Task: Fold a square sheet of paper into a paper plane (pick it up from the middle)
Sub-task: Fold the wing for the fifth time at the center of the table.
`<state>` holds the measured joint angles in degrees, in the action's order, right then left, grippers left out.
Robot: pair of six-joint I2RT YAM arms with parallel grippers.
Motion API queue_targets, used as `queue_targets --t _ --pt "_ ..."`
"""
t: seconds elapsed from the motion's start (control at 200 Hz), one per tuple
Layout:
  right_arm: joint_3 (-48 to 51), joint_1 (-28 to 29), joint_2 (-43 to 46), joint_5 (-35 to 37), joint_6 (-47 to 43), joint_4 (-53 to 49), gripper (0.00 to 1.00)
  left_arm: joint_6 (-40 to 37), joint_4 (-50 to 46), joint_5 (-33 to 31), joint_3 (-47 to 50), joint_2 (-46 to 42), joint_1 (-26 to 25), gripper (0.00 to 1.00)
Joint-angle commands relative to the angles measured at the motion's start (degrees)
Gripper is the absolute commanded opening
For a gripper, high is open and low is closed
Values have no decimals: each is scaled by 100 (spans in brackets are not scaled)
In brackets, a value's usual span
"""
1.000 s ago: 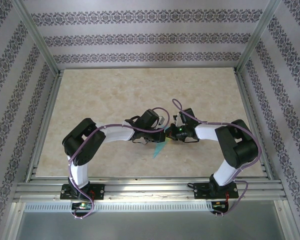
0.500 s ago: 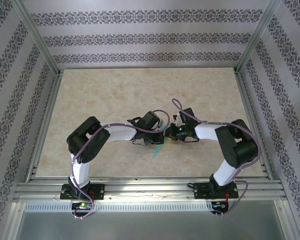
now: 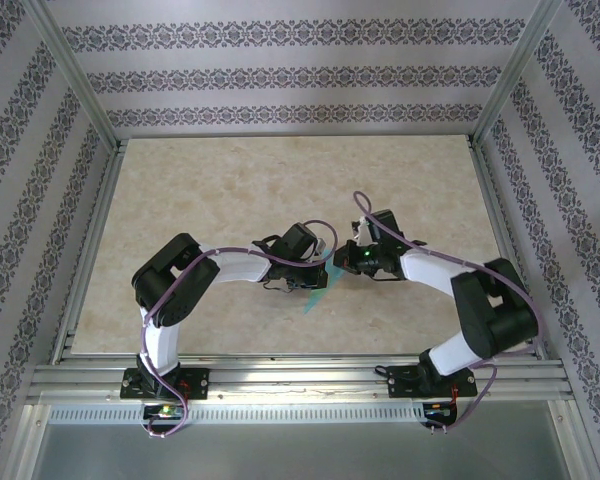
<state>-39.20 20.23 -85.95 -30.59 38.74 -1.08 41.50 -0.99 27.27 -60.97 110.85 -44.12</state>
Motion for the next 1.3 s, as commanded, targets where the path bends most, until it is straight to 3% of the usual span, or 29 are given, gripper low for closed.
queue_targets --t 0.0,0.295,0.585,0.839,0.949,1.294 --pt "149 -166 303 109 -170 -121 7 13 -333 -95 234 44 70 0" --pt "158 -276 -611 -496 -43 395 6 -46 -246 -11 279 67 70 0" --pt "-43 -871 -1222 -44 -305 186 5 -265 -788 -108 277 56 105 0" --pt "-453 -1159 -1178 372 -490 -189 5 -306 -859 -181 344 -65 105 0" --pt "-505 -1198 -1109 219 -491 -216 6 -227 -757 -138 350 -102 105 0" --pt "430 -656 420 185 -140 -24 11 -110 -418 217 220 -353 114 4"
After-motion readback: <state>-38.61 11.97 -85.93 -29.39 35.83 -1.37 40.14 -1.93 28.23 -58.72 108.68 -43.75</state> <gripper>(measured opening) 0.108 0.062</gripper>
